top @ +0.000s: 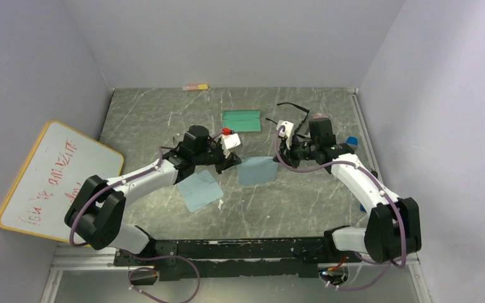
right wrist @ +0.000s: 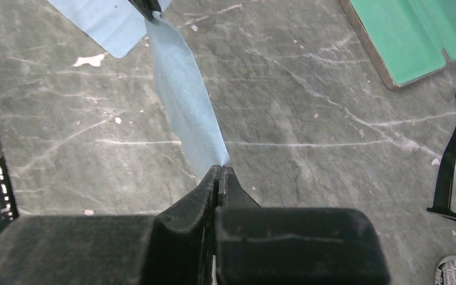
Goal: Organize the sunglasses
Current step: Fold the glasses cleaning cloth at the center of the board.
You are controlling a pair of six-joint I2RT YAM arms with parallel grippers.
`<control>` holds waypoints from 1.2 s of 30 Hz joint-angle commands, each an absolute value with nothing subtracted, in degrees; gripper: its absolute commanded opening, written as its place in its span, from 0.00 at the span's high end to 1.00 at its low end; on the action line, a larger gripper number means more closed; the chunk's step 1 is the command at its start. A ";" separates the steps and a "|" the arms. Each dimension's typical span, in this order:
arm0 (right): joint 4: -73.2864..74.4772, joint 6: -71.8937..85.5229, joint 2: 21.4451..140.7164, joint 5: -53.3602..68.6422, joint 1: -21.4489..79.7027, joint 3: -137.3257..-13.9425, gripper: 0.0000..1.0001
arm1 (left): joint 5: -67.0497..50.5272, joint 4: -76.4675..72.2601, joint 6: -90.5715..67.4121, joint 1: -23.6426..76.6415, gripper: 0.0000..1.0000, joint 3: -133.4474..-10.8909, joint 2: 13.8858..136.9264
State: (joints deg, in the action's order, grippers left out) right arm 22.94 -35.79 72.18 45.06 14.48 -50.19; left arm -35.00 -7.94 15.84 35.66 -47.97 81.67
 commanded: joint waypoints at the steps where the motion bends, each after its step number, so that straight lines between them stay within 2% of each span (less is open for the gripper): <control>1: 15.67 -32.78 75.77 41.65 15.06 -49.61 1.00 | -30.35 -11.89 13.85 35.73 0.95 -48.61 84.65; 10: 7.96 -30.06 82.66 32.87 18.59 -50.31 1.00 | -23.59 -10.00 16.24 35.75 0.95 -56.45 96.85; 36: -1.93 -26.82 92.35 23.39 19.25 -54.06 1.00 | -15.19 -6.44 15.92 36.60 0.95 -64.94 106.32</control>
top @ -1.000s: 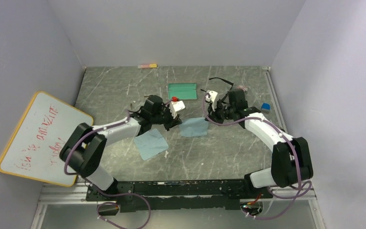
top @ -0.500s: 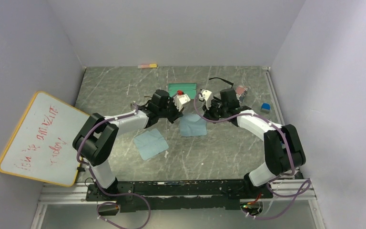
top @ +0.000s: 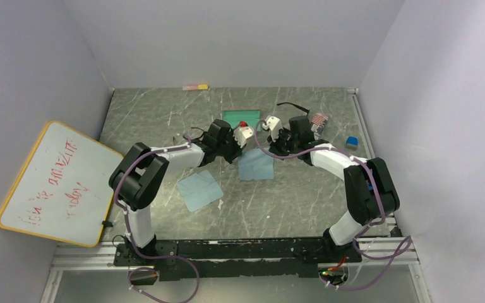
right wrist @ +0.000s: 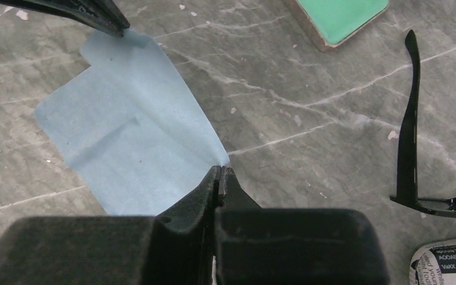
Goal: Organize the sunglasses
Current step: Fold the glasses cleaning cloth at the center of the board.
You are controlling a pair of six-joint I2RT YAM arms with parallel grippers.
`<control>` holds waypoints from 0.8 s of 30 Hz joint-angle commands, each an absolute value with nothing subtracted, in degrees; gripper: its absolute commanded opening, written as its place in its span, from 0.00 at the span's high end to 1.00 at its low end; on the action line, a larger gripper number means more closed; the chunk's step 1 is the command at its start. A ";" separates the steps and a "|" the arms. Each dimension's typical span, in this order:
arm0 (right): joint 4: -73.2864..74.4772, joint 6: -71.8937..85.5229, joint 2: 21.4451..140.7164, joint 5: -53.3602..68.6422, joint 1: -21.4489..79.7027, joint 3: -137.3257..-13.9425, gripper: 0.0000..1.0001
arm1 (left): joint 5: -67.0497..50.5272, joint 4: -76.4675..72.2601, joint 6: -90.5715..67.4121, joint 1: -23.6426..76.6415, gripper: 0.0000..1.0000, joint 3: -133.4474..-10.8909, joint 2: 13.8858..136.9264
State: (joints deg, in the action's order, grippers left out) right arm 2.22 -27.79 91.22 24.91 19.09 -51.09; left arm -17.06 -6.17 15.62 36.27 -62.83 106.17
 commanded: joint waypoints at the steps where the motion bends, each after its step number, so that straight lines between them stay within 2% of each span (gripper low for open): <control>1: -1.98 -26.80 92.79 23.30 19.30 -54.27 1.00 | -14.92 -6.40 15.90 36.64 0.95 -65.17 106.47; 24: -4.87 -26.99 97.15 18.21 20.77 -55.73 1.00 | -0.12 -8.79 15.67 39.46 0.95 -67.67 110.69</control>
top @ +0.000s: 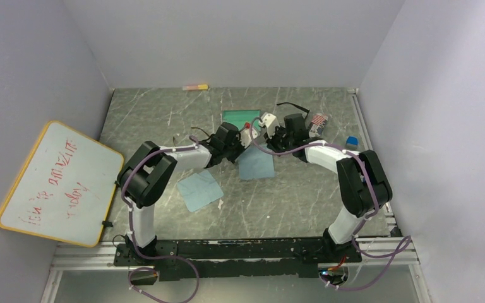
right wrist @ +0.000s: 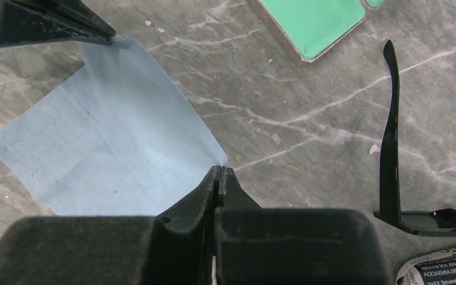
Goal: Organize the sunglasses
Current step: Fold the glasses cleaning cloth at the center of the board.
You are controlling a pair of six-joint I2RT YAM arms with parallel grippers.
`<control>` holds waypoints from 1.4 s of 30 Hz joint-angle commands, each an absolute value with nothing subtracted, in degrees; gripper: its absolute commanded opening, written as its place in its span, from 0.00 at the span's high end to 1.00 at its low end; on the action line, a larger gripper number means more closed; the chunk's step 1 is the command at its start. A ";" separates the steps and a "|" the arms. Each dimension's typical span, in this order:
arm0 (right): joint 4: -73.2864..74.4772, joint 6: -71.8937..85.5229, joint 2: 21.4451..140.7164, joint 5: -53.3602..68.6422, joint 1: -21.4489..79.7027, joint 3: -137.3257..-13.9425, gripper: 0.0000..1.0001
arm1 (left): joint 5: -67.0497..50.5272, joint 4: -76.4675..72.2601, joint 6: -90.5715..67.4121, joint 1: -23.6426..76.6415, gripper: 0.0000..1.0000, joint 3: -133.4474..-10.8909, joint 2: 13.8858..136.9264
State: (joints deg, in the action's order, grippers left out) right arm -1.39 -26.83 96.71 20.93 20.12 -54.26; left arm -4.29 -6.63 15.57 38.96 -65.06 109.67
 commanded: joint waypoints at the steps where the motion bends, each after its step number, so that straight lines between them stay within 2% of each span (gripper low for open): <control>1: -5.04 -26.98 97.32 17.97 20.82 -55.72 1.00 | -0.09 -8.72 15.60 39.53 0.95 -67.92 110.89; 13: -4.92 -26.83 99.40 15.93 21.73 -56.61 1.00 | 2.86 -9.42 15.10 39.78 0.95 -68.05 110.59; 42: 3.38 -31.18 93.64 25.40 19.82 -54.93 1.00 | -7.13 -9.66 17.23 39.82 0.95 -61.89 104.64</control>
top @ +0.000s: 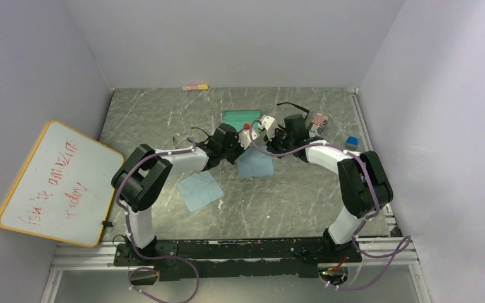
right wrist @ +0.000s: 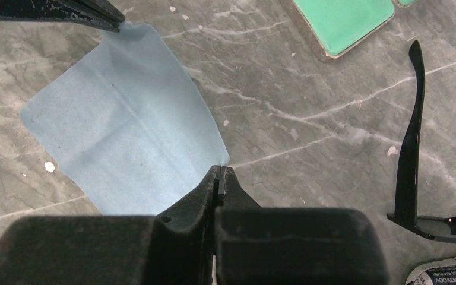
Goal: Organize the sunglasses
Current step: Fold the glasses cleaning cloth at the center of the board.
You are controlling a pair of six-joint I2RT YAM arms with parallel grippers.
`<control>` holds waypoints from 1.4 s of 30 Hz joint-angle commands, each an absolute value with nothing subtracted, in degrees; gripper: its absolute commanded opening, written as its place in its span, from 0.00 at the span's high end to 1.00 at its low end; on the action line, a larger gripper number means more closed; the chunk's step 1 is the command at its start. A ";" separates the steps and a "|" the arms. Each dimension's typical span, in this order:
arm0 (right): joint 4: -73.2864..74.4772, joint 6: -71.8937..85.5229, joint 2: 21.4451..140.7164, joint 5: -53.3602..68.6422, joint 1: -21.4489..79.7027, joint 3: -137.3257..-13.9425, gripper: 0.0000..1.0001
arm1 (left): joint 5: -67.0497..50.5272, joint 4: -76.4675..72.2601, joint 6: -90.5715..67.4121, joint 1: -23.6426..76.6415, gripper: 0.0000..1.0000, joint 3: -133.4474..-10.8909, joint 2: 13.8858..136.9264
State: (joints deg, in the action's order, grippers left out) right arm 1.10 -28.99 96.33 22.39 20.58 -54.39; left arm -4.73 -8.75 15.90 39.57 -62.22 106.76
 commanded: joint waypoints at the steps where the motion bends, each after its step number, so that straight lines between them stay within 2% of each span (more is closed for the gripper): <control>1: 3.83 -31.48 93.55 25.73 19.69 -54.89 1.00 | -7.45 -9.51 17.35 39.77 0.95 -61.83 104.62; 16: 9.32 -34.81 93.99 30.08 18.92 -55.28 1.00 | -10.37 -8.93 18.30 39.81 0.95 -59.71 103.32; 42: 12.57 -37.46 93.64 30.13 18.82 -55.20 1.00 | -15.81 -7.46 18.57 39.80 0.95 -57.62 101.37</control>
